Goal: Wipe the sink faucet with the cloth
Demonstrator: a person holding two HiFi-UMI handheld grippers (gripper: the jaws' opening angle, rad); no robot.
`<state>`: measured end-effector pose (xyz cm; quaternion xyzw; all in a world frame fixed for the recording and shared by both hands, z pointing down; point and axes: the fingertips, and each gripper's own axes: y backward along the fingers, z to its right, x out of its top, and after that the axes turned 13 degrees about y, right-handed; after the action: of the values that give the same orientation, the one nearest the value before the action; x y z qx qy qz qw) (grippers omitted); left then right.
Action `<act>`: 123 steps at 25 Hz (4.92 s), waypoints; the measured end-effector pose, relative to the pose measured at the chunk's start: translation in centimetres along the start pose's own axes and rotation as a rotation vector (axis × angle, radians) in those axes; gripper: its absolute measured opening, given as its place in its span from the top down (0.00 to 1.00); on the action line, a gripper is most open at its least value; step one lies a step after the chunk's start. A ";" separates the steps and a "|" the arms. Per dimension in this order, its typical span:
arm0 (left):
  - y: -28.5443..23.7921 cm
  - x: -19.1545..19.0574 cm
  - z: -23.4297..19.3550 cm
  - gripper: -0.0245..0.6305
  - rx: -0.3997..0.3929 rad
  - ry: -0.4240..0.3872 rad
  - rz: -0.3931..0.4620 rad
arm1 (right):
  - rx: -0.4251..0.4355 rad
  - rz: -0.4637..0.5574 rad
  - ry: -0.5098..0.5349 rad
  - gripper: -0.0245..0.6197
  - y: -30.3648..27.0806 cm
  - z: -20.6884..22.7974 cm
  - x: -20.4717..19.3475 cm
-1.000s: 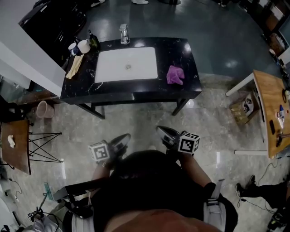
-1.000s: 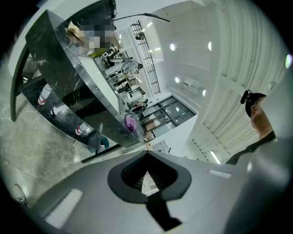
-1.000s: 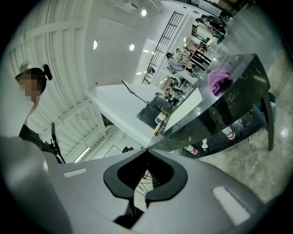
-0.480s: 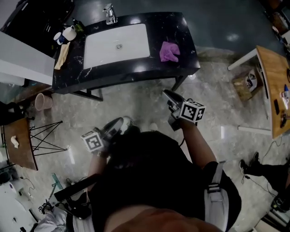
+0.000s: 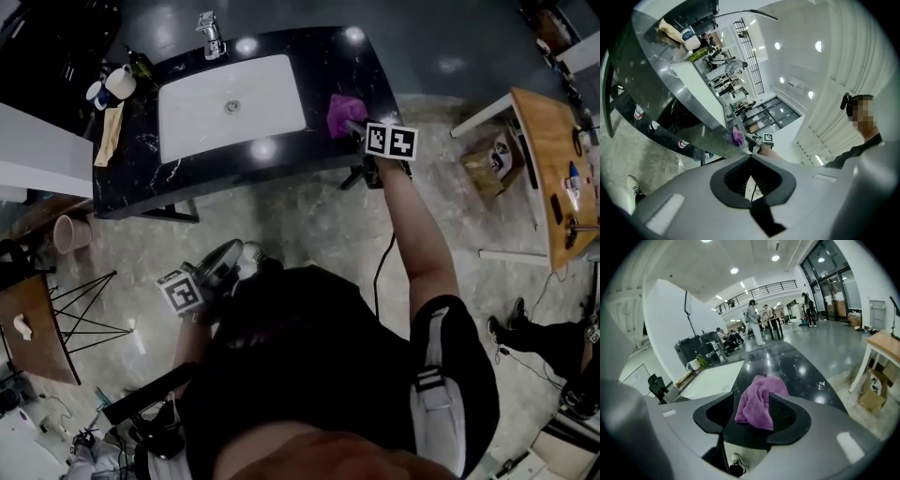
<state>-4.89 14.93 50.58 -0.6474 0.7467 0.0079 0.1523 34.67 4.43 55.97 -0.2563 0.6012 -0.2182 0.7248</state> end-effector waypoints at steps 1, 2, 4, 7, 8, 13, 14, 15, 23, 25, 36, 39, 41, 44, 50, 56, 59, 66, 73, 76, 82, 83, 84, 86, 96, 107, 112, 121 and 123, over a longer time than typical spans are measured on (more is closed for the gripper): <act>0.4 1.2 -0.4 0.96 0.002 -0.002 0.004 | -0.011 -0.047 0.015 0.57 -1.6 0.1 0.2; 0.9 2.3 -0.8 0.96 0.003 -0.002 0.011 | -0.018 -0.088 0.030 0.57 -2.9 0.2 0.2; 1.7 3.8 -1.6 0.96 0.006 0.002 0.026 | -0.033 -0.151 0.052 0.57 -4.6 0.8 0.1; 2.8 5.4 -2.6 0.96 0.010 0.007 0.048 | -0.084 -0.233 0.095 0.61 -5.7 2.1 -1.2; 3.2 6.0 -2.8 0.96 0.009 0.008 0.052 | -0.100 -0.249 0.108 0.64 -5.8 2.3 -1.7; 4.5 10.1 -4.3 0.96 -0.017 0.029 0.039 | -0.119 -0.272 0.094 0.78 -6.4 1.9 -1.8; 4.7 10.6 -4.5 0.96 -0.019 0.032 0.035 | -0.129 -0.271 0.105 0.79 -5.9 1.7 -1.6; 5.1 11.1 -4.7 0.96 -0.019 0.032 0.033 | -0.139 -0.256 0.130 0.80 -5.3 1.3 -0.9; 6.5 14.7 -6.5 0.96 -0.027 0.046 0.086 | 0.165 0.144 0.405 0.81 -4.5 -13.3 15.1; 6.5 15.2 -6.6 0.96 -0.021 0.041 0.098 | 0.237 0.187 0.526 0.81 -5.2 -17.3 19.1; 8.2 18.9 -8.1 0.96 0.053 0.101 0.401 | 0.415 0.122 1.032 0.81 -17.9 -26.7 32.0; 8.5 19.1 -8.0 0.96 0.090 0.112 0.470 | 0.501 0.041 1.085 0.81 -21.3 -27.5 31.6; 8.3 19.1 -7.9 0.96 0.115 0.126 0.512 | 0.537 0.000 1.120 0.81 -23.2 -27.4 31.5; 7.8 19.0 -8.1 0.96 0.148 0.157 0.562 | 0.564 -0.020 1.129 0.81 -25.9 -26.7 32.4; 6.5 18.5 -8.7 0.96 0.193 0.183 0.614 | 0.517 0.000 0.983 0.81 -31.5 -24.2 36.6; 5.1 18.9 -8.2 0.96 0.196 0.166 0.591 | 0.502 0.020 0.876 0.81 -32.1 -23.5 37.3; 4.1 19.1 -7.7 0.96 0.185 0.147 0.557 | 0.539 0.050 0.902 0.82 -29.7 -24.5 35.9; 2.9 19.5 -7.1 0.96 0.165 0.128 0.471 | 0.646 0.126 1.023 0.82 -20.8 -26.7 28.3; 3.3 19.0 -7.1 0.96 0.182 0.128 0.478 | 0.603 0.031 1.140 0.82 -23.9 -26.7 23.2; 3.9 18.9 -7.3 0.96 0.188 0.134 0.503 | 0.535 0.034 1.039 0.82 -27.0 -25.2 25.7; 5.5 18.4 -8.0 0.96 0.193 0.156 0.548 | 0.479 0.053 0.879 0.82 -29.8 -23.5 27.8; 5.5 18.3 -8.1 0.96 0.191 0.157 0.547 | 0.478 0.055 0.865 0.82 -29.6 -23.6 27.8; 5.6 18.2 -8.1 0.96 0.187 0.158 0.544 | 0.484 0.054 0.845 0.82 -29.4 -23.7 27.6; 5.4 18.2 -7.9 0.96 0.176 0.155 0.533 | 0.520 0.049 0.805 0.82 -28.4 -24.3 26.7; 5.0 18.3 -7.5 0.96 0.166 0.152 0.506 | 0.661 -0.039 1.002 0.82 -23.1 -26.6 16.1; 4.4 17.8 -8.3 0.96 0.231 0.198 0.561 | 0.482 -0.004 0.827 0.83 -33.5 -21.3 22.1; 4.0 17.3 -9.3 0.96 0.242 0.236 0.583 | 0.473 -0.125 0.863 0.83 -36.1 -20.4 20.2; 2.9 17.9 -8.9 0.96 0.223 0.214 0.548 | 0.450 -0.136 0.755 0.83 -35.6 -19.5 20.2; 2.8 18.1 -8.6 0.96 0.213 0.201 0.537 | 0.446 -0.081 0.609 0.83 -34.2 -18.6 21.9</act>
<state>-11.57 -3.87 53.98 -0.4048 0.8991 -0.0946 0.1372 20.07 -37.70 58.29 -0.0392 0.7161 -0.4386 0.5415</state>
